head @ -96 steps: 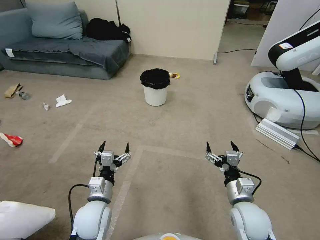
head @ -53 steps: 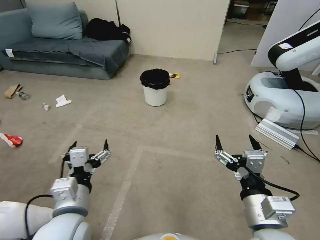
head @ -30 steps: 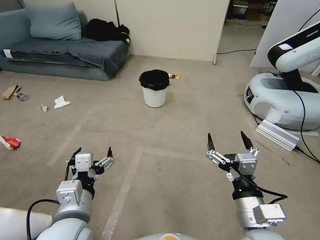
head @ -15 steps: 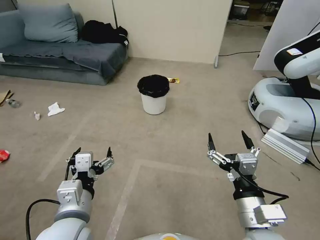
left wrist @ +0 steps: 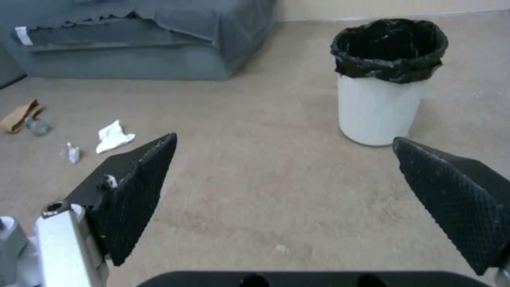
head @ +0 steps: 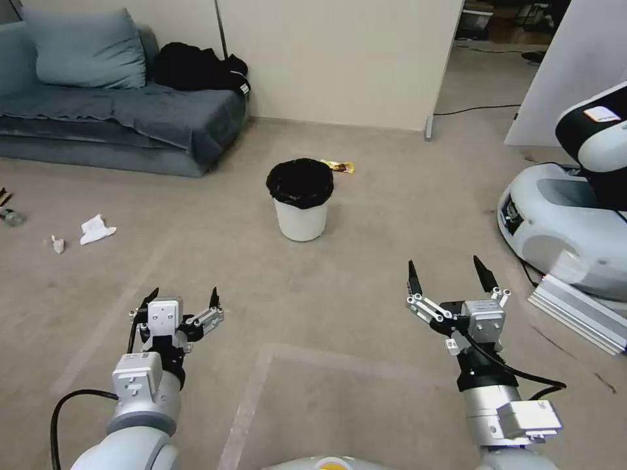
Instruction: Pick up the trash bin, then pick up the garbage from the floor and place it into the trash bin.
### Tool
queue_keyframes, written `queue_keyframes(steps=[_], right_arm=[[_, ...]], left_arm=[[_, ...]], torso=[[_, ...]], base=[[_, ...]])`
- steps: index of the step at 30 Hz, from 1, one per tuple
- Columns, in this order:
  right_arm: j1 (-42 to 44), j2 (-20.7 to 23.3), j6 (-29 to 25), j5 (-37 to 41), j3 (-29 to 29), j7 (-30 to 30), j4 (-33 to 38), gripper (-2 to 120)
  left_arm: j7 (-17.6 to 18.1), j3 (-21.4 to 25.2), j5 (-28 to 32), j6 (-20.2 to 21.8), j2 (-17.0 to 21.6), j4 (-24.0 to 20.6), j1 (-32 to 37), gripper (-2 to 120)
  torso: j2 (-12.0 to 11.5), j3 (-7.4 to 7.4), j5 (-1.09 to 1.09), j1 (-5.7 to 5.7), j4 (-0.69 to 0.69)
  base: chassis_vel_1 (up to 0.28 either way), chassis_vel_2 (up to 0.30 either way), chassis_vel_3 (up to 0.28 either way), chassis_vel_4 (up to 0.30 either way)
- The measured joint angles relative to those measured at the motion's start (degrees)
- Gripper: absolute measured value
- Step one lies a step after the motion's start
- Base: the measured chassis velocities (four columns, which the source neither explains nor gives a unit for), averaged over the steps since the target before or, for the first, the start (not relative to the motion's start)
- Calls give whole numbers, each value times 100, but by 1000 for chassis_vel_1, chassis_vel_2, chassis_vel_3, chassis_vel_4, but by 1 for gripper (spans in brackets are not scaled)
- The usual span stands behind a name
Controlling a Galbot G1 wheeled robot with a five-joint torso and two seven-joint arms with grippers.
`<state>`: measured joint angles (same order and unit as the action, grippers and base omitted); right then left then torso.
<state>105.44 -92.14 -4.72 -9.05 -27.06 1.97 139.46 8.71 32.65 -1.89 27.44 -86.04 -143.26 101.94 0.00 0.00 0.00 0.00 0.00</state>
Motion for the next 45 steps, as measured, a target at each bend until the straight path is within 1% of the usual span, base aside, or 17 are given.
queue_keyframes(steps=[22, 23, 25, 26, 30, 45], right_arm=[[3, 0, 28, -3, -50, 3, 3, 100], [3, 0, 28, -5, -50, 3, 0, 100], [3, 0, 28, -7, -50, 4, -2, 100], [3, 0, 28, -9, -50, 4, -3, 100], [4, 0, 29, -23, -45, 8, -21, 100], [-1, 0, 18, -146, 43, 33, -183, 100]], left_arm=[[25, -23, -42, -32, -30, 2, -14, 99], [25, -30, -44, -34, -41, 2, -14, 99], [25, -37, -50, -34, -49, 2, -12, 99], [25, -46, -60, -33, -57, 2, -6, 99], [23, -69, -84, -31, -74, 2, 11, 99], [-53, -122, -126, -74, -42, 2, 1, 99]], torso=[[0, 0, -1, 0, -1], [0, 0, 1, 0, 1], [0, 0, 1, 0, 0], [0, 0, -2, 0, 0], [0, 0, -2, 0, -1], [0, 0, -1, 0, -2]], base=[[-140, 142, 141, -140], [-151, 150, 161, -136], [-140, 150, 161, -149], [-171, 148, 148, -149], [-167, 157, 142, -164], [-174, 168, 173, -171]])
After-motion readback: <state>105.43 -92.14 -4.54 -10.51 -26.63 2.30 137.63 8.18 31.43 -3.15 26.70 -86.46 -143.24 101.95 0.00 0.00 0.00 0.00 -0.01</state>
